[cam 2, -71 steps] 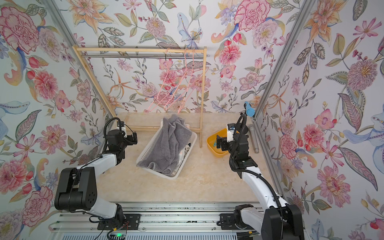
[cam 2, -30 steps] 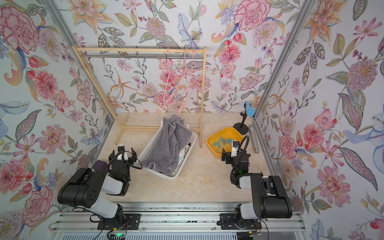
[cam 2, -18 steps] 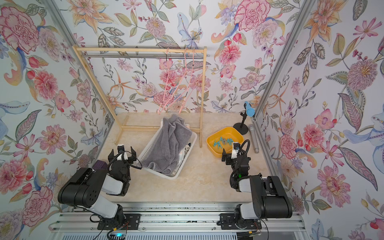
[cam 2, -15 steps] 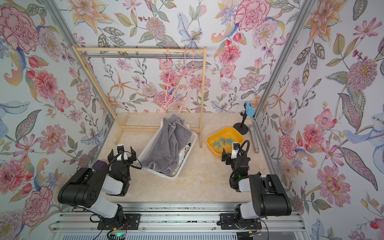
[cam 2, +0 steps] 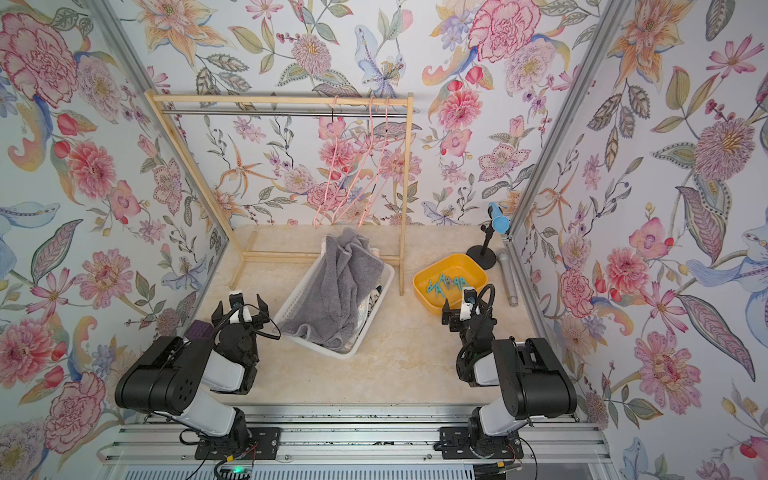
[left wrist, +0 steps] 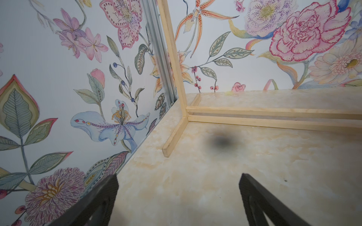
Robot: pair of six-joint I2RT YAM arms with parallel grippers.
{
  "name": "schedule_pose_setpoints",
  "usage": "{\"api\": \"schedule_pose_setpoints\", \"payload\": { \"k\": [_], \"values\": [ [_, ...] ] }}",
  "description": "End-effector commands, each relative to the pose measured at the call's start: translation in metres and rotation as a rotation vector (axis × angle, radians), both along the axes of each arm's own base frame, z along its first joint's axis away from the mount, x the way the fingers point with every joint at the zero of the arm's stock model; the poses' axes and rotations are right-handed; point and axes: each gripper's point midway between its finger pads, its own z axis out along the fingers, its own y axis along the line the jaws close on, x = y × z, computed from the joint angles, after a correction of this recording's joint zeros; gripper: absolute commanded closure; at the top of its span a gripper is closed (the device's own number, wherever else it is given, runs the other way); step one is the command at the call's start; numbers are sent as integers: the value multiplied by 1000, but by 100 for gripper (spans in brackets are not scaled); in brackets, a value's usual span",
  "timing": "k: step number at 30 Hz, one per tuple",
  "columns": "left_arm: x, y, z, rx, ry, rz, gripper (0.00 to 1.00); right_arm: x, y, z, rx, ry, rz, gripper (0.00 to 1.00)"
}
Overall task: Remove the clothespins securing towels to the hanger
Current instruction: Reset both arms
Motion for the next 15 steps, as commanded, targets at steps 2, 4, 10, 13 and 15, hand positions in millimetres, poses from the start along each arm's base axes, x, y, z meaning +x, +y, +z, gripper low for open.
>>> {"api": "schedule_pose_setpoints", "payload": {
  "k": [2, 4, 10, 13, 15],
  "values": [
    [5, 4, 2, -21, -6, 8, 0, 14, -5, 8, 6, -8, -13, 0],
    [11, 4, 9, -20, -23, 10, 0, 24, -11, 3, 63, 48, 3, 0],
    [11, 3, 9, -17, -20, 9, 0, 25, -13, 4, 71, 46, 0, 0],
    [11, 3, 9, -15, -23, 7, 0, 24, -12, 4, 65, 44, -2, 0],
    [11, 3, 10, -16, -24, 5, 0, 24, -13, 4, 67, 43, -4, 0]
  ]
}}
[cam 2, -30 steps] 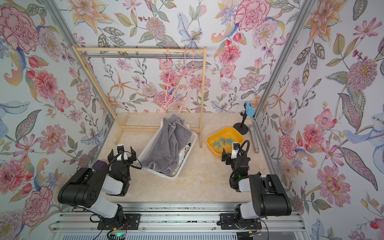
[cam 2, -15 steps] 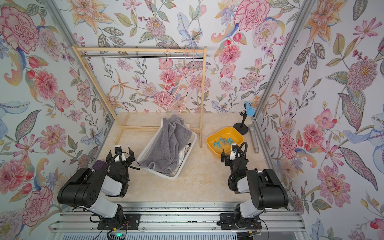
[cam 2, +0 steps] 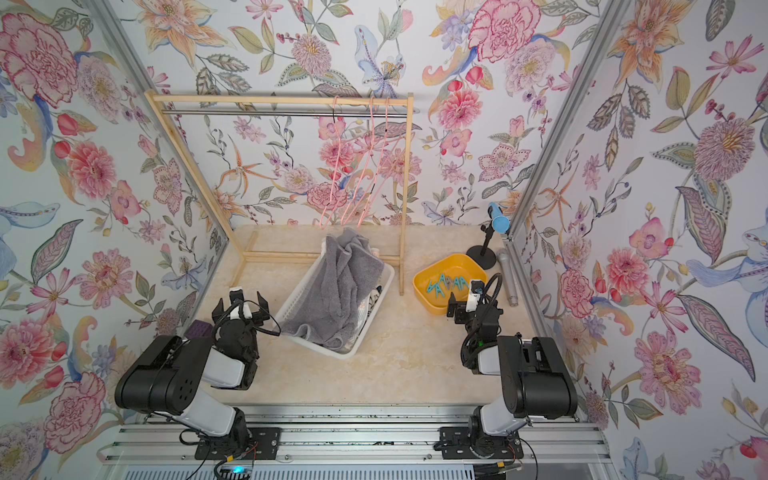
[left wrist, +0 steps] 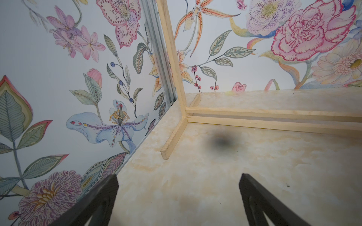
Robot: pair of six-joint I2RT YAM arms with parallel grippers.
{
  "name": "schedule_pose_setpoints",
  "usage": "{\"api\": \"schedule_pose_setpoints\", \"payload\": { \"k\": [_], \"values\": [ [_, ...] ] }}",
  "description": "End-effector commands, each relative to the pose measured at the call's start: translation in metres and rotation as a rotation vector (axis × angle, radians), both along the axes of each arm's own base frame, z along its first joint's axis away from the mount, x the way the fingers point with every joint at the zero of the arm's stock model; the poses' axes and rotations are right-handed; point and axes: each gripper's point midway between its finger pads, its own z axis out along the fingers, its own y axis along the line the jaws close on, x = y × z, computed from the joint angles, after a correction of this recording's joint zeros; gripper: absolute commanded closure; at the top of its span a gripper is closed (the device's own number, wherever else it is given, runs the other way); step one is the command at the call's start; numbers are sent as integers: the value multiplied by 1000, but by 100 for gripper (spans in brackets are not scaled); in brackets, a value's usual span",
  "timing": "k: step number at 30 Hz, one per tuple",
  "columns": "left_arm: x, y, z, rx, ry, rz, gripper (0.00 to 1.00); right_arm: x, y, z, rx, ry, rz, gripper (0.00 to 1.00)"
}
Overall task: Remove the clothespins securing towels to the hanger
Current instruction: Reset both arms
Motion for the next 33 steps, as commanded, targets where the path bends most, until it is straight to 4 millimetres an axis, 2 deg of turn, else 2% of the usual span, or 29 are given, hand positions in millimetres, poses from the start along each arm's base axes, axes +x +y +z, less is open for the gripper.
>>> {"api": "schedule_pose_setpoints", "payload": {
  "k": [1, 33],
  "values": [
    [3, 1, 10, -10, -36, 0, 0, 1, 4, 2, 11, -5, 13, 0],
    [5, 0, 8, -7, -27, -11, 0, 1, 4, 2, 9, -5, 5, 0]
  ]
}}
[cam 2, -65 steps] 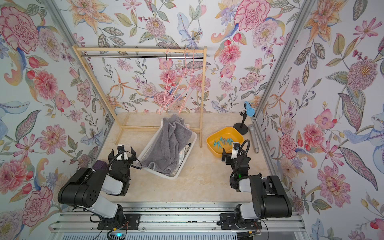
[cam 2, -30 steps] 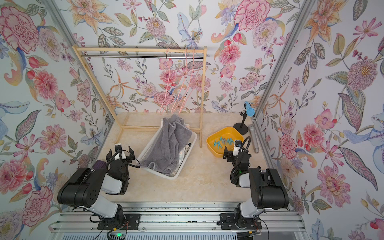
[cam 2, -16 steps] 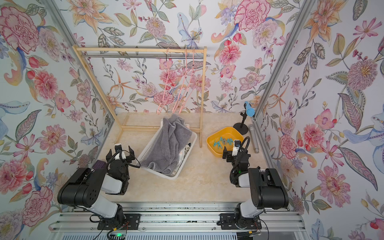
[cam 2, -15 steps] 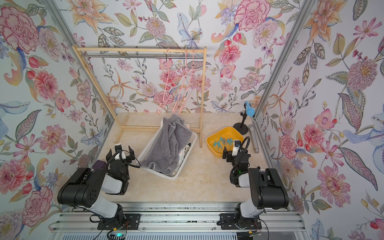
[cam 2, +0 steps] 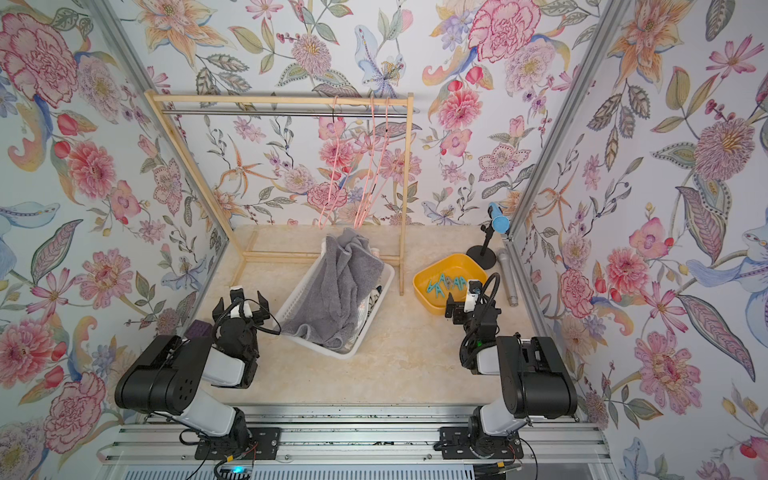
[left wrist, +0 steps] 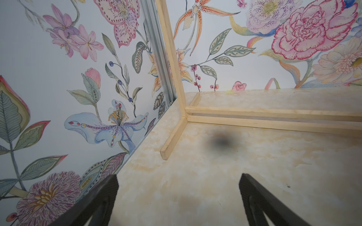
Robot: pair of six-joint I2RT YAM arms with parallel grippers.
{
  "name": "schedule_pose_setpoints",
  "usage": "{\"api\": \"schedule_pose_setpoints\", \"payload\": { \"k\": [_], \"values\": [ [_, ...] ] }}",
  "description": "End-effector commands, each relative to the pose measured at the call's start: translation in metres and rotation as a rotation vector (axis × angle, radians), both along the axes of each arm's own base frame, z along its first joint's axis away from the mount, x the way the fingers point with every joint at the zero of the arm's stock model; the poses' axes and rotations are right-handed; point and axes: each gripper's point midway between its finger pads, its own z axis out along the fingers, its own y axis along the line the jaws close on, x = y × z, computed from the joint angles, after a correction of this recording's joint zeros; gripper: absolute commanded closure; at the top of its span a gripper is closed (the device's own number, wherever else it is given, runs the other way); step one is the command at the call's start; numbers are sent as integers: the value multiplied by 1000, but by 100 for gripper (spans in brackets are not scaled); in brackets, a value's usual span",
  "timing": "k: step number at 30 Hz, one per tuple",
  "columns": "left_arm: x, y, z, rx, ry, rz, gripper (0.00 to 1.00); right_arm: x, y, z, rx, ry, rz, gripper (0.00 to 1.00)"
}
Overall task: Remove the clothespins securing towels to the hanger
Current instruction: Reset both arms
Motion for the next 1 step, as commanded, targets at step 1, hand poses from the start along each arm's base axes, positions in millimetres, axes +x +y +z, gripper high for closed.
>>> {"api": "schedule_pose_setpoints", "payload": {
  "k": [1],
  "values": [
    [2, -1, 10, -4, -39, -16, 0, 2, -1, 3, 10, -10, -4, 0]
  ]
}}
